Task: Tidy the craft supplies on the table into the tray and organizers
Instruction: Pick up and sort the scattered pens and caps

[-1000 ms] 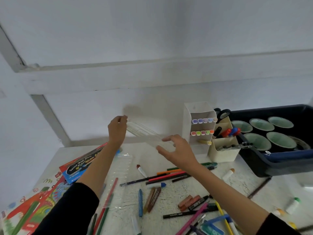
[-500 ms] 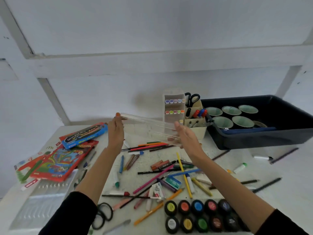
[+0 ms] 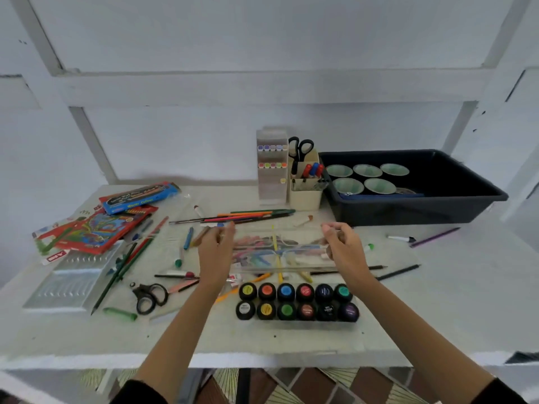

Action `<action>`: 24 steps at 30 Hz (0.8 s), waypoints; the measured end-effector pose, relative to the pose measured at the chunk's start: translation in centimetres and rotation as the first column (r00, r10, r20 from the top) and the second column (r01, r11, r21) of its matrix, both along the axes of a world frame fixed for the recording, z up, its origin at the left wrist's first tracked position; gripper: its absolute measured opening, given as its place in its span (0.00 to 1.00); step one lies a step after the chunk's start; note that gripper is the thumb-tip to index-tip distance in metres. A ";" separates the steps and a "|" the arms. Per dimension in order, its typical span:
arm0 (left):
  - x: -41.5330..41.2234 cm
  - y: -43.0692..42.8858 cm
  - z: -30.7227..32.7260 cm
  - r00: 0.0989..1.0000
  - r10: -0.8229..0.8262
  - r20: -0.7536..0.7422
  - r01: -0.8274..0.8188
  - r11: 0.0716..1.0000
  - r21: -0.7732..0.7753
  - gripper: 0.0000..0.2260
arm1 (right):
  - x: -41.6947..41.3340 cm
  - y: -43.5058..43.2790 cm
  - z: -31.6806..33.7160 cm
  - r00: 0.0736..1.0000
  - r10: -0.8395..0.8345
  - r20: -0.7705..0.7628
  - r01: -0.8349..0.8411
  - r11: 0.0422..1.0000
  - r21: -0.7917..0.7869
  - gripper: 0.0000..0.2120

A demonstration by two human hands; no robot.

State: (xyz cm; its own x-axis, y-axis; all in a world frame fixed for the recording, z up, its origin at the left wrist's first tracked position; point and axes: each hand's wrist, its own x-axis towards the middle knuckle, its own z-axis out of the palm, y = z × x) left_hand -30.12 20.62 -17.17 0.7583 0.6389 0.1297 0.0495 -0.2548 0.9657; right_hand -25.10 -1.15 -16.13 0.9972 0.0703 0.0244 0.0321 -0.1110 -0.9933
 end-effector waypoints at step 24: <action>-4.1 -3.6 -5.9 0.979 0.037 -0.200 -0.017 0.995 0.102 0.12 | -5.1 -2.8 -6.5 0.969 -0.248 0.017 0.245 0.941 -0.233 0.10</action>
